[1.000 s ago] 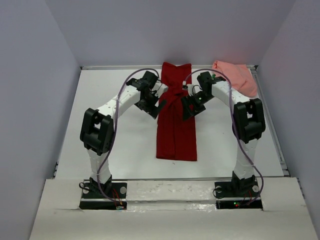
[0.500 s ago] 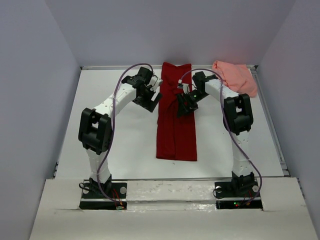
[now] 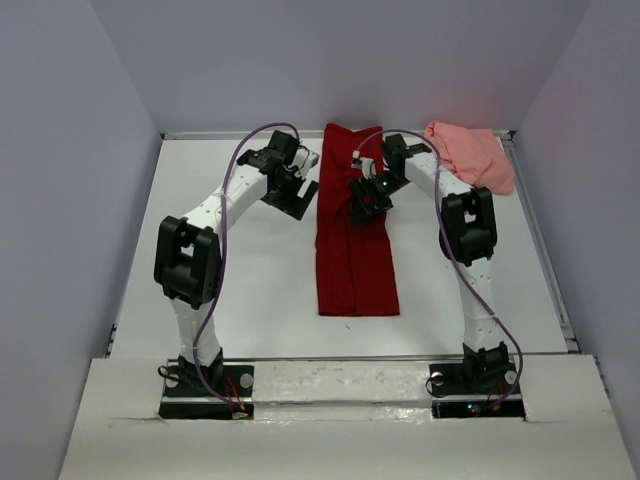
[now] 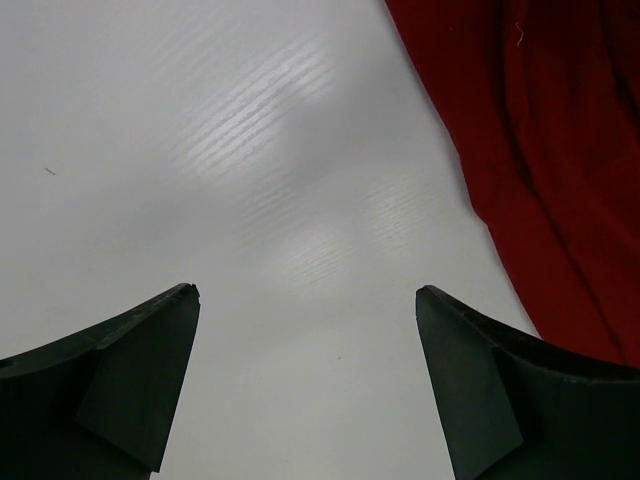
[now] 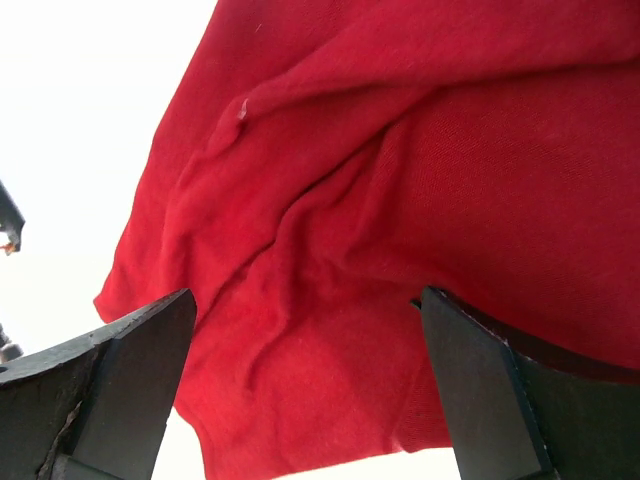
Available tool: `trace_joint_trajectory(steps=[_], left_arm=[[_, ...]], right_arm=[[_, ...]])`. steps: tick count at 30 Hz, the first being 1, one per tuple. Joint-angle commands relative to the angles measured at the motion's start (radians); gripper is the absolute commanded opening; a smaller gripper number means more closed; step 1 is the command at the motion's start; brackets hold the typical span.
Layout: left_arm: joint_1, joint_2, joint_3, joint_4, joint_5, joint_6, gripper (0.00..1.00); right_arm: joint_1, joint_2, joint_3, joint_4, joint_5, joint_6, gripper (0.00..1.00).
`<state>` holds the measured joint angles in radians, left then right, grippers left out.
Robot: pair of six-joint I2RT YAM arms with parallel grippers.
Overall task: Fold and stack the t-shirts
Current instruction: Grab the bottom of the folded rectangular tshirt with both arms
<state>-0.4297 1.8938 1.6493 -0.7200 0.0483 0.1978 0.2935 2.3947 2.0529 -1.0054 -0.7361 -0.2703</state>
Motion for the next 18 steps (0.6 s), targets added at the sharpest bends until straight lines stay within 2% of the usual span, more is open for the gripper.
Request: trace_joint_trajectory(steps=[1,8,14,18], left_arm=[[0.019,-0.073,0.001,0.028,0.001,-0.004,0.99],[0.029,-0.05,0.006,0.033,-0.001,0.005,0.99],[0.035,-0.041,0.017,0.039,-0.004,0.006,0.99],[0.037,-0.029,0.032,0.034,0.004,-0.006,0.99]], right_arm=[[-0.008,0.049,0.076,0.044,0.125,0.02,1.0],[-0.019,0.069,0.15,0.041,0.195,0.062,1.0],[-0.019,0.02,0.067,0.04,0.214,0.045,1.0],[-0.028,0.037,0.113,0.016,0.221,0.039,1.0]])
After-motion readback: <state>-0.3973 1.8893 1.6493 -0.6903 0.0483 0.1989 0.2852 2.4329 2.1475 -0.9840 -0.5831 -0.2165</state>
